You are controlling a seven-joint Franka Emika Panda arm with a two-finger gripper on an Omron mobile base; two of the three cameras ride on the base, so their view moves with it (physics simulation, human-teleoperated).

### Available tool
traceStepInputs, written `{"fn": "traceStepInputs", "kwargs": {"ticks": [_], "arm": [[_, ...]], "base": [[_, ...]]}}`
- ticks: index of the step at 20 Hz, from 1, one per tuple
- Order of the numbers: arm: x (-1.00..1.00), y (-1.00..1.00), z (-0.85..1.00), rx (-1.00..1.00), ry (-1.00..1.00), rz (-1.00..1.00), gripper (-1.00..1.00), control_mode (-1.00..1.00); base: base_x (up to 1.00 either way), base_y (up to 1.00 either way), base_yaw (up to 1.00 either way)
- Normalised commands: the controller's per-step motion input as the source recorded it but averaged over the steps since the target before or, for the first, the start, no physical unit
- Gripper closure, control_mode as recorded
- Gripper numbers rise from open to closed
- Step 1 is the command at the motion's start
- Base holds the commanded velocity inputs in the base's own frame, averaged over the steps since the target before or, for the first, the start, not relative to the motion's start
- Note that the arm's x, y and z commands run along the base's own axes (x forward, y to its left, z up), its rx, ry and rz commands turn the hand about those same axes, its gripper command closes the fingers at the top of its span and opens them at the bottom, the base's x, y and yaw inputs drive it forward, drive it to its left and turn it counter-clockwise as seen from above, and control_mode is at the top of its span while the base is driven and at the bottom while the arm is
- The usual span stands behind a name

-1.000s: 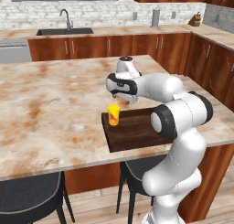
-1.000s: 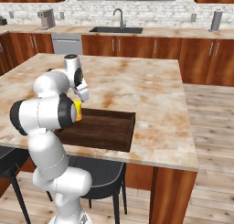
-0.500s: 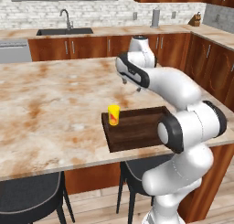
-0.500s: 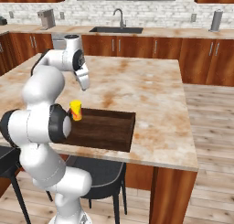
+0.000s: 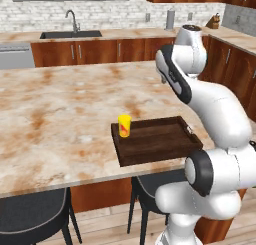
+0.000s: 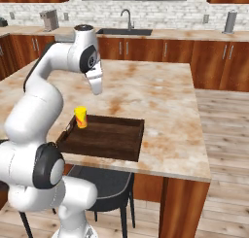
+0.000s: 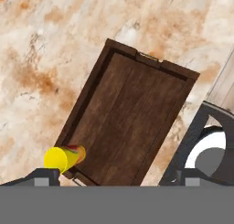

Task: There is a tray on the dining counter. Grab the cup, mug, and pitcher and place them on the tray. The pitcher may be placed next to the tray if it cannot fit the tray.

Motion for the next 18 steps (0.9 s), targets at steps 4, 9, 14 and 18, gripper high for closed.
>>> {"fn": "traceStepInputs", "kwargs": {"ticks": [4, 9, 14, 18], "arm": [[-1.00, -0.60, 0.27, 0.00, -0.17, 0.00, -1.00, -1.00], [-0.99, -0.42, 0.26, -0.02, -0.26, 0.19, -1.00, -1.00], [-0.96, -0.29, 0.25, -0.03, -0.19, 0.17, -1.00, -1.00], [-0.78, -0.05, 0.13, -0.06, -0.13, 0.12, -1.00, -1.00]], "base": [[0.00, 0.00, 0.00], [0.00, 0.00, 0.00], [0.00, 0.00, 0.00], [0.00, 0.00, 0.00]]}}
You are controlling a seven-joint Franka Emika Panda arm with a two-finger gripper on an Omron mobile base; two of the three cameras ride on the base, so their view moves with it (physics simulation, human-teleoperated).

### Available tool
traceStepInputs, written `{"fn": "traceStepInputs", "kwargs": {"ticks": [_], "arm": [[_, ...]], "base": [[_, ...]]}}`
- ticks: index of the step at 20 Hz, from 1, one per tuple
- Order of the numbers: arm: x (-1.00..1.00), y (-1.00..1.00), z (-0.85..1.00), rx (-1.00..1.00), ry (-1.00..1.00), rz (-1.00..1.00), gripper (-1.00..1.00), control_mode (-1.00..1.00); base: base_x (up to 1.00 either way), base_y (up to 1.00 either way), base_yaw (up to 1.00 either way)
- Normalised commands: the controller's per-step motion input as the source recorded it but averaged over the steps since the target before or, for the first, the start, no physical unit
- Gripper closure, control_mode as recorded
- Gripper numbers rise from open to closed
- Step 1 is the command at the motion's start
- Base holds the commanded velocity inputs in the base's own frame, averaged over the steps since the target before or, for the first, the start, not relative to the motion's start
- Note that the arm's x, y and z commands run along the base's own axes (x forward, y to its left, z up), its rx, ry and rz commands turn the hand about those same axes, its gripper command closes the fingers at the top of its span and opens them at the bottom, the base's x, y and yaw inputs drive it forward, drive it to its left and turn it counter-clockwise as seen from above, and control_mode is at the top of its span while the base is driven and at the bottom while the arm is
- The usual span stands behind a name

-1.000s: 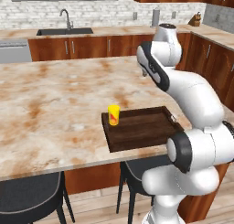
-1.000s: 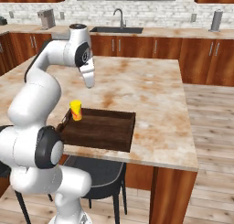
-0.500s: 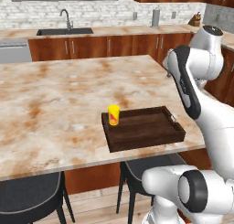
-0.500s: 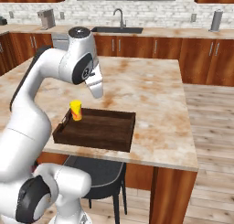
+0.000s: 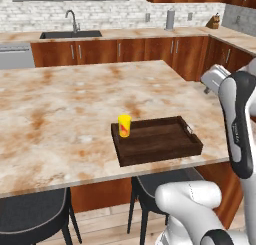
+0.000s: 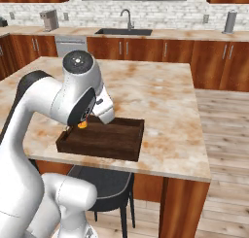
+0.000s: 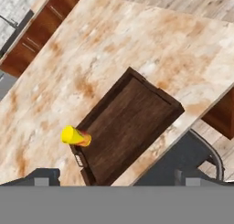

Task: There is a tray on the dining counter. Grab the cup, mug, and pitcher and place them on the tray. The pitcher may be placed next to the tray if it cannot fit the tray.

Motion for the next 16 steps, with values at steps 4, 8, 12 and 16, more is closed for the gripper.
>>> {"fn": "traceStepInputs", "kwargs": {"ticks": [4, 8, 12, 16], "arm": [[-0.55, 0.01, 0.18, -0.11, -0.01, 0.19, -1.00, -1.00], [-0.81, 0.00, 0.17, -0.24, -0.02, 0.15, -1.00, -1.00], [-0.67, 0.10, 0.02, -0.36, 0.00, 0.08, -1.00, -1.00], [-0.34, 0.27, 0.11, -0.36, 0.00, 0.03, -1.00, -1.00]], "base": [[0.00, 0.00, 0.00], [0.00, 0.00, 0.00], [0.00, 0.00, 0.00], [0.00, 0.00, 0.00]]}}
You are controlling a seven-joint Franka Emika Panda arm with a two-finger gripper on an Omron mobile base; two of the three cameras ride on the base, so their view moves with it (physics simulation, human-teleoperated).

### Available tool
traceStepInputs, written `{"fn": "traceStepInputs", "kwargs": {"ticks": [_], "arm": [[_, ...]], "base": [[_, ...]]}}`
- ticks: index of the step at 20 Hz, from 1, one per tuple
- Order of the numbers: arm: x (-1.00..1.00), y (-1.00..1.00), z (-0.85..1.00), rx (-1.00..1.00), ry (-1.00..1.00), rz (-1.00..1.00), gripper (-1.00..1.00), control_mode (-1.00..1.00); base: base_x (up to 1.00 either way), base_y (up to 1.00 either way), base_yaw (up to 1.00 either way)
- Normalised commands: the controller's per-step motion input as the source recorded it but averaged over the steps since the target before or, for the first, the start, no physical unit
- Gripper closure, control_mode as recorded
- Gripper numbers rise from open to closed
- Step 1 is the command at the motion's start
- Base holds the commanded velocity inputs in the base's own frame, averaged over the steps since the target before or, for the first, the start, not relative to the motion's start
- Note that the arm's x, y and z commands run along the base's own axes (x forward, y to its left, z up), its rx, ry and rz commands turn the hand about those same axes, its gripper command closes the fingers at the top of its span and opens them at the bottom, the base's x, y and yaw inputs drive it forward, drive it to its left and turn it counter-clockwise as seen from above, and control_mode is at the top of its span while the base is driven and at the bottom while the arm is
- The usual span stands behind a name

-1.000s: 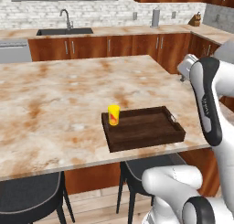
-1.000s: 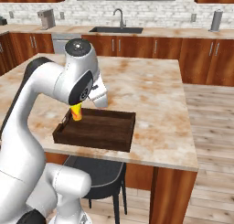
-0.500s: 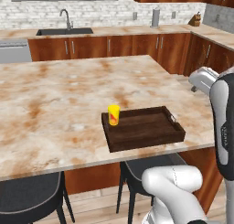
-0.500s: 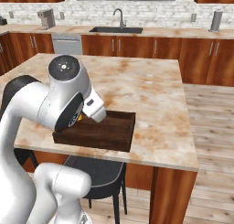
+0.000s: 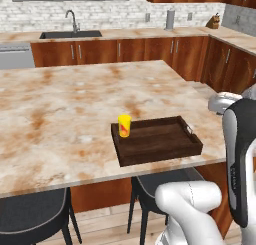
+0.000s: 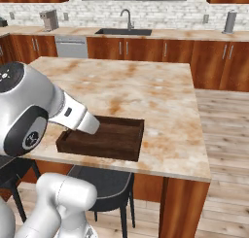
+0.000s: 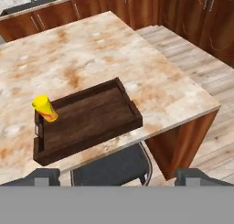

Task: There is a tray on the dining counter. Grab the cup, mug, and pitcher and place them on the tray. The pitcher may be placed next to the tray if it cannot fit the tray.

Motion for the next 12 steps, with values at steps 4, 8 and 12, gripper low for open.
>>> {"fn": "traceStepInputs", "kwargs": {"ticks": [4, 8, 12], "arm": [[-0.09, 0.29, 0.06, -0.17, 0.00, 0.11, -1.00, -1.00], [-0.10, 0.07, 0.00, -0.01, 0.00, 0.24, -1.00, -1.00], [-0.07, 0.09, 0.00, 0.00, 0.00, 0.31, -1.00, -1.00]], "base": [[0.00, 0.00, 0.00], [0.00, 0.00, 0.00], [0.00, 0.00, 0.00]]}}
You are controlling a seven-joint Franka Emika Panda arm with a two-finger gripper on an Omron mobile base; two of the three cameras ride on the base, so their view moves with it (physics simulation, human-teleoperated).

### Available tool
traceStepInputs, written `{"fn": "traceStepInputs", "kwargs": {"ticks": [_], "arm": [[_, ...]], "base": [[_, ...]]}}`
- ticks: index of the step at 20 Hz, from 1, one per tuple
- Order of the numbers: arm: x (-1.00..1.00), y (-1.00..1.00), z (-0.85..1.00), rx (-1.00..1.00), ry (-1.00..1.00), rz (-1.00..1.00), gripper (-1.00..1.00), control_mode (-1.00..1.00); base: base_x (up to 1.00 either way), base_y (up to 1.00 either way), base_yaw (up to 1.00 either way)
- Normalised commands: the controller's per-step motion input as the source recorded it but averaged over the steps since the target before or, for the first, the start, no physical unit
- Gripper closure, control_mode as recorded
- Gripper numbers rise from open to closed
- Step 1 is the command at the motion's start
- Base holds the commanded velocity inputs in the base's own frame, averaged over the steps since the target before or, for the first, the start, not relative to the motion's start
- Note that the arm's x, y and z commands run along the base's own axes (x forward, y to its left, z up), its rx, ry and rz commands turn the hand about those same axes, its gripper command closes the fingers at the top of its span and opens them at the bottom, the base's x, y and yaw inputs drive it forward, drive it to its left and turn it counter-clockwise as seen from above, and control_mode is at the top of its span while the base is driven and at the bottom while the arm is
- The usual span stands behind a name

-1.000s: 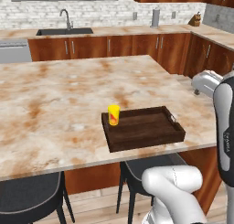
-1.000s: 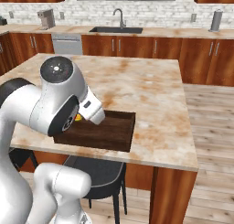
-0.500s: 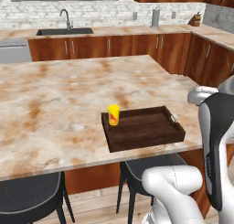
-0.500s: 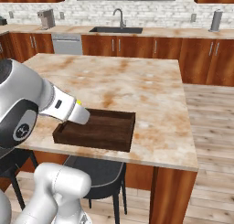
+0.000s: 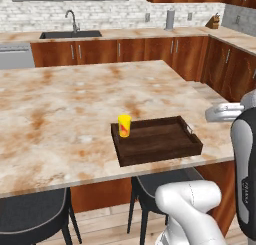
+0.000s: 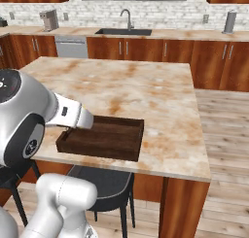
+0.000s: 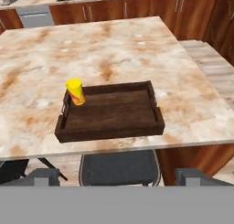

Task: There is a tray on the dining counter. Grab the cup, mug, and pitcher and place them on the tray. The pitcher may be placed next to the tray if it cannot fit the tray.

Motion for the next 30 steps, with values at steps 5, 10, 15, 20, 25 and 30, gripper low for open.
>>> {"fn": "traceStepInputs", "kwargs": {"ticks": [5, 10, 15, 20, 25, 30], "arm": [[0.00, 0.33, 0.00, -0.01, 0.00, 0.09, -1.00, -1.00], [0.00, 0.06, 0.00, 0.00, 0.00, 0.00, -1.00, 1.00], [0.00, 0.00, 0.00, 0.00, 0.00, 0.00, -1.00, 1.00], [0.00, 0.00, 0.00, 0.00, 0.00, 0.00, -1.00, 1.00], [0.00, 0.00, 0.00, 0.00, 0.00, 0.00, -1.00, 1.00], [0.00, 0.00, 0.00, 0.00, 0.00, 0.00, -1.00, 1.00]], "base": [[0.00, 0.00, 0.00], [0.00, -0.08, -0.03], [-0.22, -0.92, -0.21], [-0.10, -1.00, -0.14], [0.00, -1.00, -0.03], [0.05, -1.00, -0.04]]}}
